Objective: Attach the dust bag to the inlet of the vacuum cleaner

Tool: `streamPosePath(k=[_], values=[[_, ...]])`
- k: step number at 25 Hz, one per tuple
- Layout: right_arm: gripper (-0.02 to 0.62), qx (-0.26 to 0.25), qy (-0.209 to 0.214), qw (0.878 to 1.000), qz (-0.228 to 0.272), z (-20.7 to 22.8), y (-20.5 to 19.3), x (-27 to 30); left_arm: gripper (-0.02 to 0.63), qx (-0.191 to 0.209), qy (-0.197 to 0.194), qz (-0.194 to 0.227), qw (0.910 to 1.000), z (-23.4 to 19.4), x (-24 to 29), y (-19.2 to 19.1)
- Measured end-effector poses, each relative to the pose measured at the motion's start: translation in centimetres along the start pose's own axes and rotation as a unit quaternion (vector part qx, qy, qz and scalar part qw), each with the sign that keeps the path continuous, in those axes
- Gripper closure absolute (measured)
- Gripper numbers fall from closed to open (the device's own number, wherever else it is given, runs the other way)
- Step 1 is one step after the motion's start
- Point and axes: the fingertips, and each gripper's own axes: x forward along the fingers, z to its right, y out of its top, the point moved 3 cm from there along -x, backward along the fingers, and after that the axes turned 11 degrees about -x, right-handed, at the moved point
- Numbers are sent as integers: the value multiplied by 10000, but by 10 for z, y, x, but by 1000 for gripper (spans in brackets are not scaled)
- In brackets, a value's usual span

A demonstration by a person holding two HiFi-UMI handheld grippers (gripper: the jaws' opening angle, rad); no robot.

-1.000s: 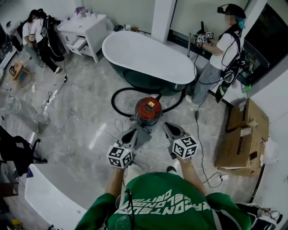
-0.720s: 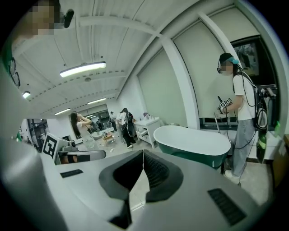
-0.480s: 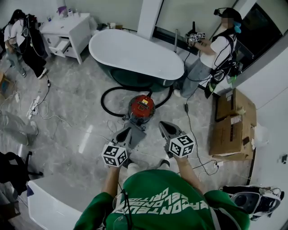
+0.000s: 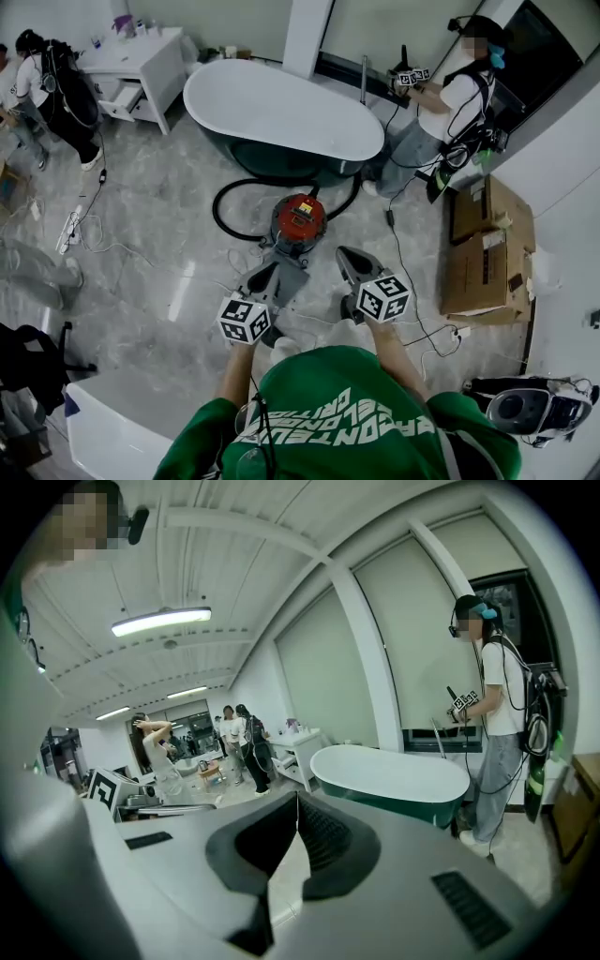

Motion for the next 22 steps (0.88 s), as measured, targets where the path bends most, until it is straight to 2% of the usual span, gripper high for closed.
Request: streamPosePath(k=[9,22], values=[[586,-171,134,9998,37,-7,6,9,601,-6,48,72,10000,-5,-4,1],[586,-91,451,9989,6,25,-3,19,601,94,329,18,9994,-9,29,0]])
